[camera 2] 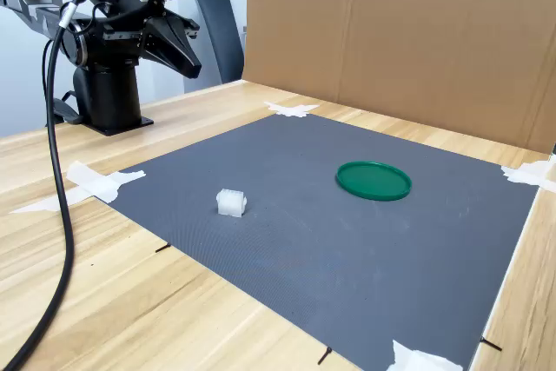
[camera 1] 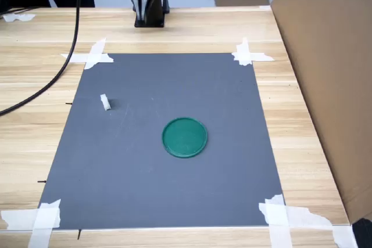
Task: Grasp a white terminal and put it in the green lid.
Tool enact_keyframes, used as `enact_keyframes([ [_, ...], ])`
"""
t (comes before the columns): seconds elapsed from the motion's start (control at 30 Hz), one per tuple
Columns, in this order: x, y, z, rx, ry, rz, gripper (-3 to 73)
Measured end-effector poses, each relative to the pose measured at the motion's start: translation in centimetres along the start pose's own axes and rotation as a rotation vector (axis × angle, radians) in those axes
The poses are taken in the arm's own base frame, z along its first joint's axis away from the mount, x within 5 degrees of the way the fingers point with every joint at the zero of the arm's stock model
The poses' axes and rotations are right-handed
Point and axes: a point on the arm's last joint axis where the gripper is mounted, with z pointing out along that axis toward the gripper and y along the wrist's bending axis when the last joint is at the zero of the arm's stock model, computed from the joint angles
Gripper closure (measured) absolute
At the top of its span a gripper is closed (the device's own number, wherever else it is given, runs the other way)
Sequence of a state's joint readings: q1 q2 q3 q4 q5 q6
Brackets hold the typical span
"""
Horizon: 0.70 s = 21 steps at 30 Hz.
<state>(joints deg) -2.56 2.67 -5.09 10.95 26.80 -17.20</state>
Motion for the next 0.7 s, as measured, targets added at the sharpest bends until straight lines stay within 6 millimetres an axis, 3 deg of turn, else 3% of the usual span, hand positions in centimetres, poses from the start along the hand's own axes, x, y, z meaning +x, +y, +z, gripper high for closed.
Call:
enact_keyframes([
  [0.57,-0.1,0.0,0.1,-0.003,0.016,0.001,72.3],
  [0.7,-3.2,-0.4,0.3,-0.009,0.054,0.004,72.3],
])
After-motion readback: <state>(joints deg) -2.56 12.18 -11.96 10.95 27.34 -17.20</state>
